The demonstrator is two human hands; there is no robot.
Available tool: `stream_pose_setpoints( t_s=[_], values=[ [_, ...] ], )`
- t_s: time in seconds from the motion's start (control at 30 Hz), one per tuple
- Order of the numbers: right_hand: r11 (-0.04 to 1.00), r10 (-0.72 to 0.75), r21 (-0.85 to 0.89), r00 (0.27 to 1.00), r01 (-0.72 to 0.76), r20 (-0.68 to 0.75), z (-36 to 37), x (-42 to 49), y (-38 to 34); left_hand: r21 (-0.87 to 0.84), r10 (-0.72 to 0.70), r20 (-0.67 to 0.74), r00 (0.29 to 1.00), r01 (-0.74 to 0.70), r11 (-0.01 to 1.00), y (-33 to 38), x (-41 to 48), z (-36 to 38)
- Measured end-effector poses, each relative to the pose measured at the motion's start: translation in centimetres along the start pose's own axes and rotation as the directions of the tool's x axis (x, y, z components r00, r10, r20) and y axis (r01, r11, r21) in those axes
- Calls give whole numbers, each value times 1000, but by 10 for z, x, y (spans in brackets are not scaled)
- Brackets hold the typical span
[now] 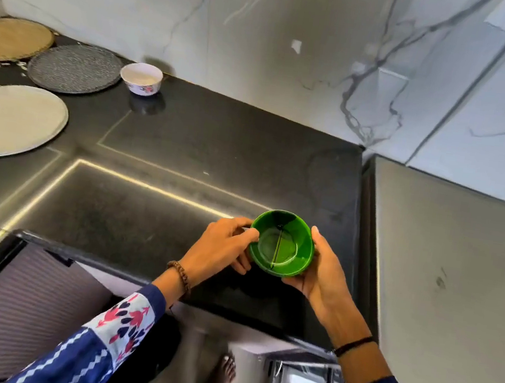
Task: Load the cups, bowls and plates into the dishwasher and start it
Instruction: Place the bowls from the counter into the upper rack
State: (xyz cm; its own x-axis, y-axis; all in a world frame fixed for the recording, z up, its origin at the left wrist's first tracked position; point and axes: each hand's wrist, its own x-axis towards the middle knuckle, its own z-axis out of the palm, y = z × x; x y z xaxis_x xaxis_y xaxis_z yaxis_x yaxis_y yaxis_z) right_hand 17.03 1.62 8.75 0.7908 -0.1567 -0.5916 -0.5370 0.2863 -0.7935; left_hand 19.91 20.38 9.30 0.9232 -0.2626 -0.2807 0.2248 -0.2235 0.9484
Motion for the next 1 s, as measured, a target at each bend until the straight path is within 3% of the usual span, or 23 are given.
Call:
stream_pose_setpoints(
  t_s=[0.3, 0.57, 1.0],
  values=[
    [975, 56, 223, 974, -6, -220, -65, -91, 83, 66, 6, 263, 965, -24, 998, -29, -77, 59],
    [929, 90, 366, 920, 61, -382, -125, -172, 147, 73, -50, 507, 861, 15, 997, -55, -126, 129],
    [880, 101, 448, 860, 157, -501, -245, -224, 228, 208, -149, 657, 739, 12, 978, -85, -171, 269]
  ],
)
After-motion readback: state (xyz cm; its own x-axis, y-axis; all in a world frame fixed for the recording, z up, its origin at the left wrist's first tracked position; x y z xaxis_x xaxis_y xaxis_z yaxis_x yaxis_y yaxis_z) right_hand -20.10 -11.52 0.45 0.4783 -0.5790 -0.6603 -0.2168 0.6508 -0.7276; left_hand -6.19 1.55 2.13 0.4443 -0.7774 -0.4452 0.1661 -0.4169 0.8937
